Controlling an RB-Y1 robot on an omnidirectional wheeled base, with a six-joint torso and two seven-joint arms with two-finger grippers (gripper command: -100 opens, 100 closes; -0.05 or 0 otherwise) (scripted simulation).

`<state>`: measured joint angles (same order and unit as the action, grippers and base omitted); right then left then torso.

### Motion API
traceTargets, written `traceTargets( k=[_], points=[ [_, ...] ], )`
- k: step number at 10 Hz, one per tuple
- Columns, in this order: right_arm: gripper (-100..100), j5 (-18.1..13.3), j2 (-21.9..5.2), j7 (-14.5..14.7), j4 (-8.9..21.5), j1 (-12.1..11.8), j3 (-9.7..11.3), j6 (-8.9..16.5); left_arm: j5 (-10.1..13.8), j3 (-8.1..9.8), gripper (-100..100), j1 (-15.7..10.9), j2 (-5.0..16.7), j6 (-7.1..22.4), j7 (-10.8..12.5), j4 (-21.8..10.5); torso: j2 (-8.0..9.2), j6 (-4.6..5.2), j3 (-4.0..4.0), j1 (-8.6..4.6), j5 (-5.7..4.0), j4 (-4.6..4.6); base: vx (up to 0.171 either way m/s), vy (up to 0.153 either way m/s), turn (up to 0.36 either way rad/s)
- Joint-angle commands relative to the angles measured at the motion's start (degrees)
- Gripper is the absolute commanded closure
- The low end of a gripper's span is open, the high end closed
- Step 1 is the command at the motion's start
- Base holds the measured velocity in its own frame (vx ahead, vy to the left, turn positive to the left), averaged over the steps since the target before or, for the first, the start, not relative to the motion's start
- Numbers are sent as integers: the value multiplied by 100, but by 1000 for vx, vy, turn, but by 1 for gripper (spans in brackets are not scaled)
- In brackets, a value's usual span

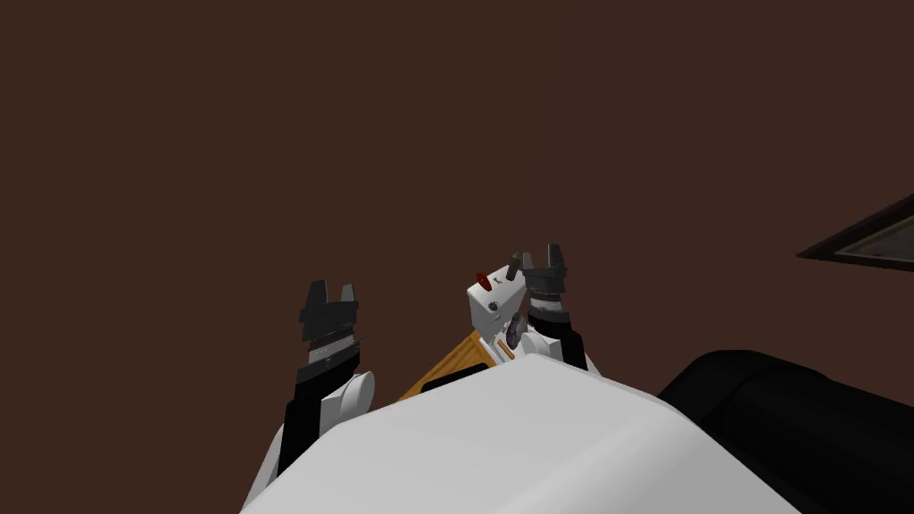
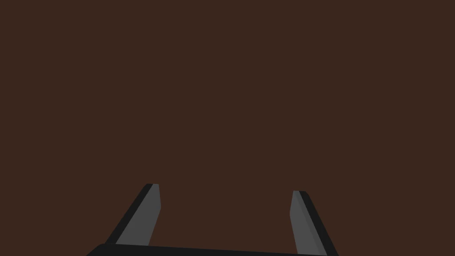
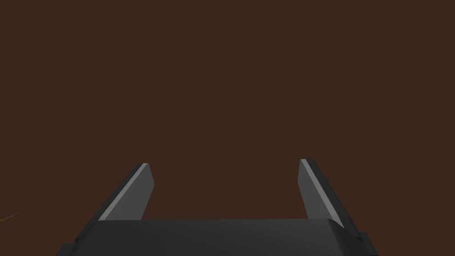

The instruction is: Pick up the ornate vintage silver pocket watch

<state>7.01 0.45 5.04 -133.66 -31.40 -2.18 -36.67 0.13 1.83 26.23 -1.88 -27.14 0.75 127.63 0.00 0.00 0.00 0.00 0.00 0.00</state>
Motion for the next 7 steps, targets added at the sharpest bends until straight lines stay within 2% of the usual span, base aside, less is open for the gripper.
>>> traceTargets(
  k=[1,4,7],
  points=[
    [-100,-53,-197,-8,14,-88,12,16,0,0,0,0,0,0,0,0,0,0,0,0,0,0,2,-31,103],
    [-100,-268,-674,-49,80,-419,52,79,0,1,0,0,1,0,0,0,-6,-2,-3,-47,-10,-1,18,-113,258],
    [-100,-622,-1210,-133,215,-917,102,184,0,1,0,0,2,0,0,0,-2,-1,-1,-64,-14,-1,-5,-164,411]
  ],
)
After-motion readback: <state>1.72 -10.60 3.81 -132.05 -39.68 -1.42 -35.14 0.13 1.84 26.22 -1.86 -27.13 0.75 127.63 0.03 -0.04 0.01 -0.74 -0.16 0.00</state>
